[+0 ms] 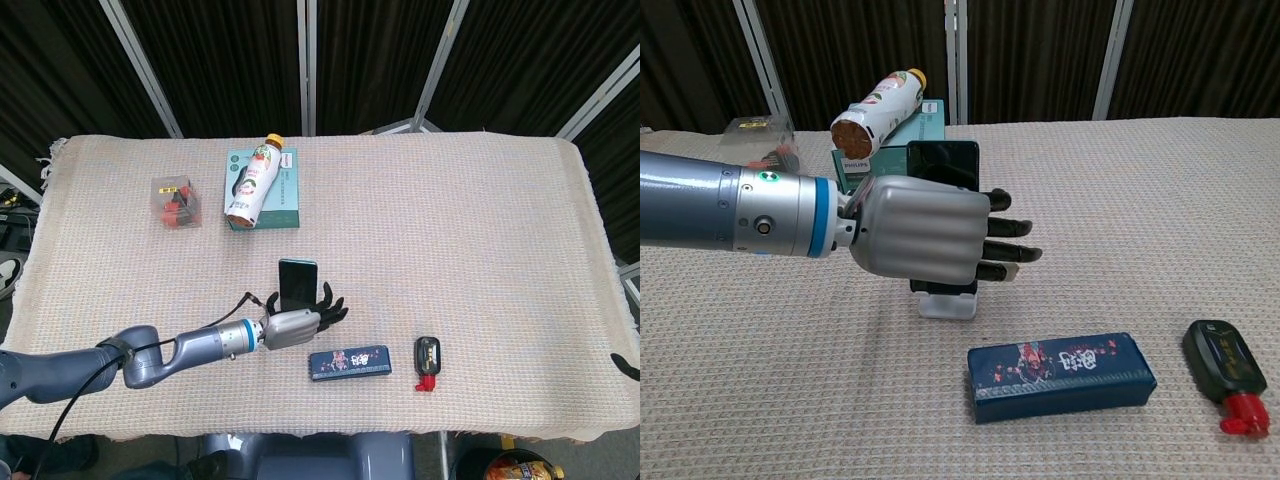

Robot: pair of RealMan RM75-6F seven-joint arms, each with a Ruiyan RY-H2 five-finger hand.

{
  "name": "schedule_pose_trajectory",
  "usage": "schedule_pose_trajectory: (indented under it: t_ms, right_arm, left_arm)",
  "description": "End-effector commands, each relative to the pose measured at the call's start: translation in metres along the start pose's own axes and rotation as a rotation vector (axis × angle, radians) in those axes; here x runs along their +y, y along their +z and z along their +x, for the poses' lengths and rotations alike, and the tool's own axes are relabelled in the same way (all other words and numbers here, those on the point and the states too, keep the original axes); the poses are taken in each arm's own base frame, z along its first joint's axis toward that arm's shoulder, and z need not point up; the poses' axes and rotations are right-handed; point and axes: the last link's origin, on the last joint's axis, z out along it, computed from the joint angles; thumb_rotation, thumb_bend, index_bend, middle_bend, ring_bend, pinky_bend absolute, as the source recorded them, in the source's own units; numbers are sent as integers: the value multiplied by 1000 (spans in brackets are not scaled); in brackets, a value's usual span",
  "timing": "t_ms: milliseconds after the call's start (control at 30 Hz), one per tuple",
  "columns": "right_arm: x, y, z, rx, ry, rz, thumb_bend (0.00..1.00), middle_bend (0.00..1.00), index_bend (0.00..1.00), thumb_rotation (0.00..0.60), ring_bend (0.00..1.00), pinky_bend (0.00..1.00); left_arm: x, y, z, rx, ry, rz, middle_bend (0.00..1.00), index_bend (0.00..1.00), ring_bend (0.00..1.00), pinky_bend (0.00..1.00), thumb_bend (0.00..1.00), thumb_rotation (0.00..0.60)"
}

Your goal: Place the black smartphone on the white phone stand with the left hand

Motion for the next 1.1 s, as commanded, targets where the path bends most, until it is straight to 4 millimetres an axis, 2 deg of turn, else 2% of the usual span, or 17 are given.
schedule_pose_trajectory:
  t_ms: [33, 167, 267, 300, 400, 567, 667, 800, 867, 900, 1100]
  right_arm:
    - [0, 0, 0, 0, 0, 1, 0, 0, 0, 600, 0, 0]
    - [0, 0, 0, 0, 1, 3, 0, 0, 0, 600, 0, 0]
    - [-1, -1, 0, -2, 1, 5, 0, 0, 0, 600, 0, 0]
    - [-2, -2, 0, -2, 3, 10, 0, 0, 0, 600, 0, 0]
    - [-3, -3, 1, 1, 5, 18, 0, 0, 0, 600, 0, 0]
    - [-6, -5, 2, 2, 7, 28, 0, 0, 0, 600, 0, 0]
    - [-8, -6, 1, -1, 8, 38, 0, 0, 0, 600, 0, 0]
    - [-11, -7, 0, -3, 7, 47, 0, 0, 0, 600, 0, 0]
    - [-13, -7, 0, -6, 6, 54, 0, 0, 0, 600, 0, 0]
    - [-15, -6, -1, -9, 7, 63, 0, 0, 0, 600, 0, 0]
    - [-19, -6, -3, -11, 2, 72, 0, 0, 0, 600, 0, 0]
  left_arm:
    - [-1, -1, 0, 1, 1, 2, 0, 70, 39, 230, 0, 600]
    - [-6, -6, 2, 12, 8, 22, 0, 15, 1, 186, 0, 600]
    - [-26, -18, 3, 26, -16, 107, 0, 0, 0, 162, 0, 600]
    - [-42, -33, 2, 28, -50, 183, 0, 0, 0, 152, 0, 600]
    - [-61, -61, -4, 9, -123, 283, 0, 0, 0, 126, 0, 600]
    - [-72, -107, -14, -35, -367, 513, 0, 0, 0, 48, 0, 600]
    - [-65, -142, -21, -101, -622, 745, 0, 0, 0, 5, 0, 600]
    - [-47, -178, -24, -227, -841, 922, 0, 0, 0, 0, 0, 600]
    - [-32, -197, -21, -308, -990, 990, 0, 0, 0, 0, 0, 600]
    - [-16, -216, -17, -382, -1101, 1039, 0, 0, 0, 0, 0, 600]
    - [17, -259, 4, -540, -1244, 1083, 0, 0, 0, 0, 0, 600]
